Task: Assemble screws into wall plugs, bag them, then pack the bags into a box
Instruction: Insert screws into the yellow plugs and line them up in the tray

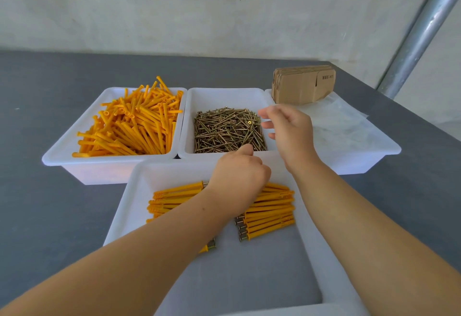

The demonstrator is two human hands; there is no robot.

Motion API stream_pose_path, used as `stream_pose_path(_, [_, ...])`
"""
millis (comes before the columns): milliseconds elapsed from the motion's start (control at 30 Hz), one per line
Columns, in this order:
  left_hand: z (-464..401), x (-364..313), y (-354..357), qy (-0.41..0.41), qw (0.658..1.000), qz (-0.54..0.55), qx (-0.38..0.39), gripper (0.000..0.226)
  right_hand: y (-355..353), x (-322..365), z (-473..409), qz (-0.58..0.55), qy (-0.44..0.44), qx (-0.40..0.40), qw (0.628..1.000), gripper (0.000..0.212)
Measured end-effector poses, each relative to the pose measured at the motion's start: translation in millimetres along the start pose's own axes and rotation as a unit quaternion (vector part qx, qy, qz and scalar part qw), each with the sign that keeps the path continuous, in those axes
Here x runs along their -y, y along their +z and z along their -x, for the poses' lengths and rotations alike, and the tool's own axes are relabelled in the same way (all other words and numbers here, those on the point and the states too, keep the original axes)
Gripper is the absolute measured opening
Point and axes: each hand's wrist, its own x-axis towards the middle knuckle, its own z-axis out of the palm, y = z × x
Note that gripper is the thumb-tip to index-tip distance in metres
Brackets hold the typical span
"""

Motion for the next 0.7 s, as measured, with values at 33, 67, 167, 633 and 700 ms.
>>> stream_pose_path(33, [-1,2,1,-0.004,1.000,0.027,-0.007,0.021,0,-2,0,0.011,-0.001,0.005,1.000,0.023])
stream_pose_path(67, [-3,4,2,-0.020,0.998,0.061,-0.009,0.021,1,-4,-1,0.024,-0.003,0.010,1.000,0.022])
stream_pose_path(167, [-3,16,-5,-0.101,0.984,0.144,-0.035,0.030,6,-8,-10,0.109,-0.022,0.045,0.993,0.020])
stream_pose_path(633, [29,133,-11,-0.584,0.789,0.084,0.173,0.032,107,20,-46,0.457,-0.025,0.392,0.798,0.038])
stream_pose_path(700, [26,132,-9,-0.573,0.786,0.089,0.215,0.020,111,22,-43,0.503,-0.033,0.415,0.758,0.037])
